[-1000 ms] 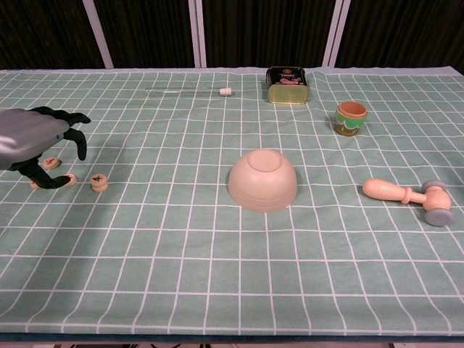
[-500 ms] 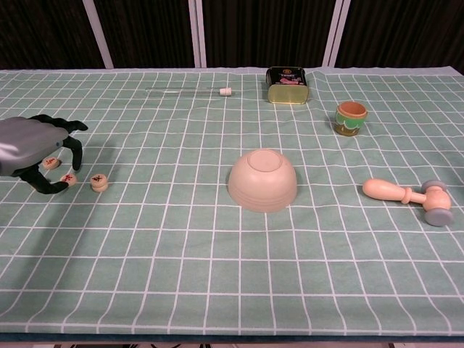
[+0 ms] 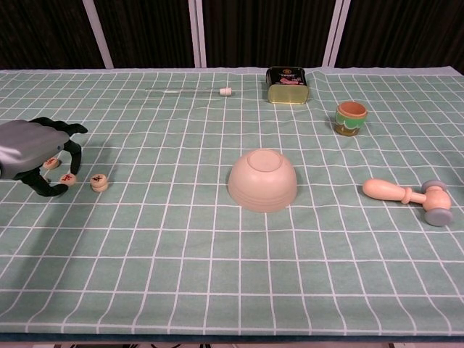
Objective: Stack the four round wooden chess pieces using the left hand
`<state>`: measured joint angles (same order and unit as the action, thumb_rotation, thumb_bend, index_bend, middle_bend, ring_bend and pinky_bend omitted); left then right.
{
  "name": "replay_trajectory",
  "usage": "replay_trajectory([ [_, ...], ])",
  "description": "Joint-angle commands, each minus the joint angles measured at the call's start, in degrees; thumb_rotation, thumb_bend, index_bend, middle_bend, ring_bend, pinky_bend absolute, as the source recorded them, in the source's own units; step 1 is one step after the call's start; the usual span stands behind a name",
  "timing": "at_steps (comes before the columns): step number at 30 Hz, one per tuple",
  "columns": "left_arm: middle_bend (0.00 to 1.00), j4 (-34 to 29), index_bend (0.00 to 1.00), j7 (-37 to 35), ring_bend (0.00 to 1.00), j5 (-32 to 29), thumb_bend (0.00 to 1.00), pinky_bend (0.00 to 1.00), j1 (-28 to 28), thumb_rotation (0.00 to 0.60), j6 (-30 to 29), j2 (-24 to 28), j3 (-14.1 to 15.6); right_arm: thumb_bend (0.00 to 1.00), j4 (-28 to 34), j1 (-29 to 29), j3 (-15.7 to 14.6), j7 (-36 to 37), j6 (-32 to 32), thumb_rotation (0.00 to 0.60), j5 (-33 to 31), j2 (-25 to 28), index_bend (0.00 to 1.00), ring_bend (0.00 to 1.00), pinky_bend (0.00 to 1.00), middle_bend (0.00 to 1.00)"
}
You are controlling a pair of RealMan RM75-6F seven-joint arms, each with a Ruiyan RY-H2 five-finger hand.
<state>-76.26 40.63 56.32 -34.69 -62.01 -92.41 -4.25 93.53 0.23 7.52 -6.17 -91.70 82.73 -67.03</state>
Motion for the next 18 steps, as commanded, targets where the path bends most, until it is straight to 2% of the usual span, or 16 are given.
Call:
replay_trajectory([
  [1,0.0,-0.01,0.48,0.1,0.0,0.06,0.32,0.0,0.02,0.6,-0.02,-0.04,0.01,0.23,0.02,0.0,0.01,-0.02,0.01,0.6,-0.04,-0.02,0.12,0.0,0.0,0.01],
  [18,0.0,-0.31,0.5,0.73,0.0,-0.27,0.33,0.0,0.16,0.6,-0.01,0.11,-0.41,0.23,0.08,0.0,0.1,0.0,-0.03,0.6,-0.12,-0.02,0.12,0.0,0.0,0.01],
])
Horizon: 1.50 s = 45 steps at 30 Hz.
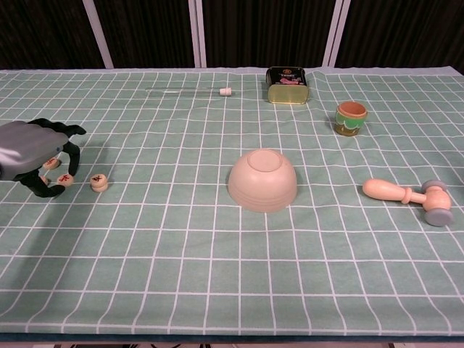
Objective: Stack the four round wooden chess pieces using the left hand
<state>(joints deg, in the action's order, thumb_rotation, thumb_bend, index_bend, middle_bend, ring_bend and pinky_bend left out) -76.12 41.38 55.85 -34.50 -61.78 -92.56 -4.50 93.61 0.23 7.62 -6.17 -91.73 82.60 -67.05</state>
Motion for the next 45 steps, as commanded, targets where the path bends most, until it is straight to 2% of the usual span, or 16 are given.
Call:
replay_trajectory([
  [1,0.0,-0.92,0.5,-0.03,0.0,0.42,0.33,0.0,-0.04,0.6,-0.51,0.49,-0.28,0.23,-0.02,0.0,-0.01,0.0,-0.01,0.6,0.03,0.0,0.12,0.0,0.0,0.01],
  [11,0.0,-8.33,0.5,-0.45,0.0,3.38,0.33,0.0,0.05,0.6,-2.95,3.95,-0.76,0.23,0.03,-0.01,-0.03,0.02,-0.07,0.6,0.12,-0.03,0.12,0.0,0.0,0.01],
  [18,0.0,-10.61,0.5,0.78,0.0,4.25,0.33,0.0,-0.55,0.6,-3.13,3.75,-0.55,0.23,0.0,-0.03,0.01,0.06,-0.17,0.6,0.15,-0.03,0.12,0.0,0.0,0.01],
  [45,0.0,-9.32,0.48,4.51,0.0,2.06,0.33,0.0,-1.56,0.6,-2.99,0.86,-0.05,0.23,-0.05,-0.07,0.09,0.16,-0.13,0.6,-0.07,0.06,0.12,0.0,0.0,0.01],
])
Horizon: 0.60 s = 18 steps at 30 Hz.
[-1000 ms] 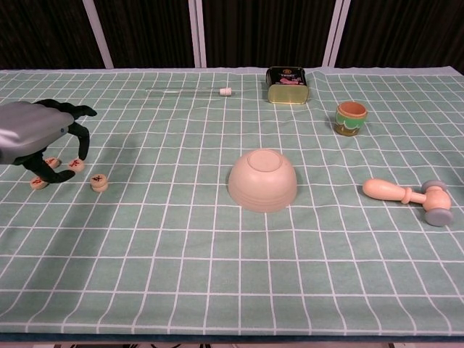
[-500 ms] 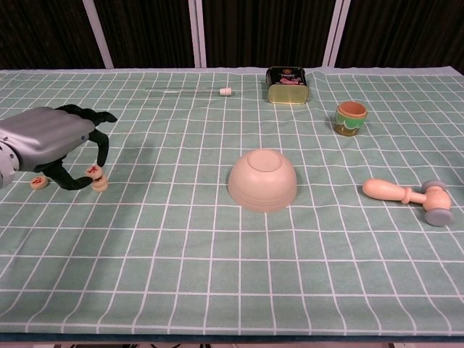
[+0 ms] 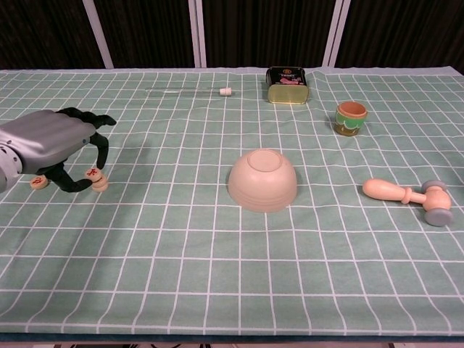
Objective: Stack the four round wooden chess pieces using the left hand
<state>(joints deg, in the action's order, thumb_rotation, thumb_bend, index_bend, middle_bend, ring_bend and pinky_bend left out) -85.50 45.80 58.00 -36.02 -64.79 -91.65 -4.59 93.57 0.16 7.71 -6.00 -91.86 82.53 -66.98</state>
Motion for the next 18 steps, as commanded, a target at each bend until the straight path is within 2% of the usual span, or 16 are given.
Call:
replay_trajectory([
  [1,0.0,0.08,0.48,0.12,0.0,-0.18,0.33,0.0,-0.05,0.6,0.04,-0.11,0.03,0.23,0.0,0.0,0.0,-0.04,0.0,0.6,-0.02,-0.01,0.12,0.0,0.0,0.01],
  [18,0.0,0.1,0.45,0.89,0.0,-0.62,0.33,0.0,-0.34,0.6,-0.32,-0.65,0.05,0.23,0.09,-0.02,0.08,0.02,0.01,0.6,-0.19,0.0,0.12,0.0,0.0,0.01],
])
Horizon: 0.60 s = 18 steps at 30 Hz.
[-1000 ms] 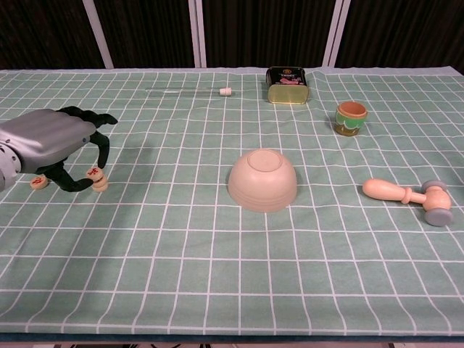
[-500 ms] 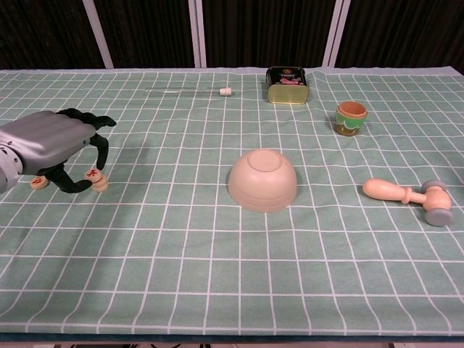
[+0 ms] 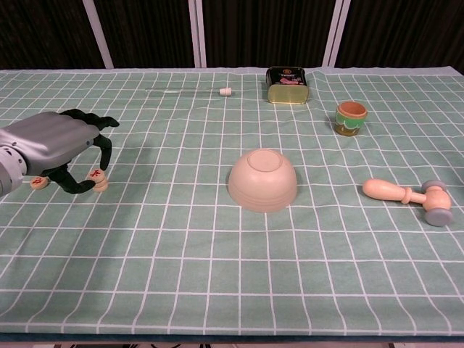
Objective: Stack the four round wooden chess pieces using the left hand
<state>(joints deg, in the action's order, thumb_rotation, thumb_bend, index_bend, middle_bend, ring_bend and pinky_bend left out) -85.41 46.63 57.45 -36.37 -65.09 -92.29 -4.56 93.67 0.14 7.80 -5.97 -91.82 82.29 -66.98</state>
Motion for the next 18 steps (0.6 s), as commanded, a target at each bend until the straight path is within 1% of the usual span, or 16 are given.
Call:
replay_trajectory([
  [1,0.0,0.04,0.45,0.08,0.0,-0.19,0.33,0.0,0.03,0.6,-0.01,-0.01,0.04,0.23,-0.07,-0.01,-0.03,-0.05,-0.05,0.6,0.09,-0.01,0.12,0.0,0.0,0.01],
  [12,0.0,-0.54,0.43,0.15,0.0,0.17,0.33,0.0,0.06,0.6,-0.48,0.27,0.22,0.23,-0.2,-0.01,0.01,-0.23,-0.13,0.6,0.08,-0.08,0.12,0.0,0.0,0.01],
  [18,0.0,-2.25,0.41,-2.44,0.0,2.04,0.32,0.0,1.96,0.6,-3.36,3.07,0.41,0.23,-0.27,-0.05,0.02,-0.1,-0.18,0.6,0.08,-0.05,0.12,0.0,0.0,0.01],
])
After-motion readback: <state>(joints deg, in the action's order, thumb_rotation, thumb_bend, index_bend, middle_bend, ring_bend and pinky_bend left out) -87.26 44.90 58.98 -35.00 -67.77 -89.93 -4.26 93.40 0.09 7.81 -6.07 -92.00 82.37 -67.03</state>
